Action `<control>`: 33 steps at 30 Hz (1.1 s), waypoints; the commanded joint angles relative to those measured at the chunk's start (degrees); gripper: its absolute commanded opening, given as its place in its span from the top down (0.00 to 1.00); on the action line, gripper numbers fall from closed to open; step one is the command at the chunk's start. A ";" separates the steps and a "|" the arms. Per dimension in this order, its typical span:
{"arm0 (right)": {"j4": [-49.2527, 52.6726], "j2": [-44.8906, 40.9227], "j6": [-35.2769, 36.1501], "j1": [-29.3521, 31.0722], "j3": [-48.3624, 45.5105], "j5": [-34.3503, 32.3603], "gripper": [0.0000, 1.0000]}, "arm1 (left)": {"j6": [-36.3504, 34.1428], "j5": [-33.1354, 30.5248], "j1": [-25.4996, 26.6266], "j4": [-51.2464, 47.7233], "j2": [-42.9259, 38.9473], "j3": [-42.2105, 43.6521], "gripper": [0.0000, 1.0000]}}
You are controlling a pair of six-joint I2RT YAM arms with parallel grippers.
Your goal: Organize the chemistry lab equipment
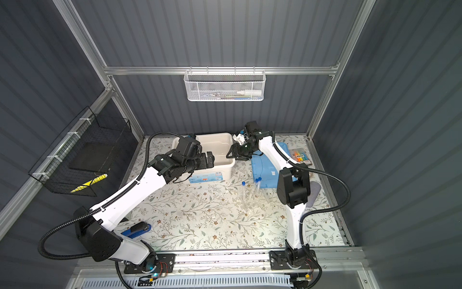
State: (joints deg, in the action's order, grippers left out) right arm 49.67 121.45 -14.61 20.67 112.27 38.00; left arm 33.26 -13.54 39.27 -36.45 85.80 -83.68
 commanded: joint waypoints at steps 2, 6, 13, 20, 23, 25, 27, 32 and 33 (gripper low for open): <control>1.26 2.39 -1.60 1.86 3.46 0.64 0.44 | 0.58 -0.84 -0.67 -0.83 -1.58 1.48 0.00; 2.12 4.65 -2.68 3.06 8.19 1.59 0.44 | -0.57 -0.93 -0.84 -1.20 -0.89 0.64 0.00; 3.45 -0.25 -1.65 -0.11 7.49 -1.42 0.30 | -3.62 -0.01 -0.77 -2.27 4.00 -5.72 0.00; 2.27 -11.55 1.61 -9.02 -1.63 -6.10 0.24 | -4.66 2.75 0.08 -0.07 9.98 -13.60 0.00; 1.99 -14.85 2.58 -14.55 -7.90 -8.26 0.25 | -5.17 3.45 0.62 -0.29 12.85 -16.78 0.00; 2.57 -16.11 3.61 -18.54 -11.63 -11.21 0.27 | -5.25 4.11 0.80 -0.52 14.44 -18.40 0.00; 1.06 -17.58 5.33 -22.36 -16.55 -17.06 0.29 | -5.46 4.21 1.14 -0.90 15.88 -20.05 0.00; -0.98 -16.64 8.69 -30.46 -22.85 -25.15 0.33 | -6.00 4.14 1.43 -1.51 18.07 -22.36 0.00; -1.58 -16.08 9.03 -31.67 -23.67 -26.30 0.33 | -6.09 4.14 1.43 -1.74 18.37 -22.69 0.00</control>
State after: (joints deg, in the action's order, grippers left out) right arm 49.17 104.68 -8.75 -8.69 90.06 18.28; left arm 28.64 -10.22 40.47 -36.95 103.48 -103.79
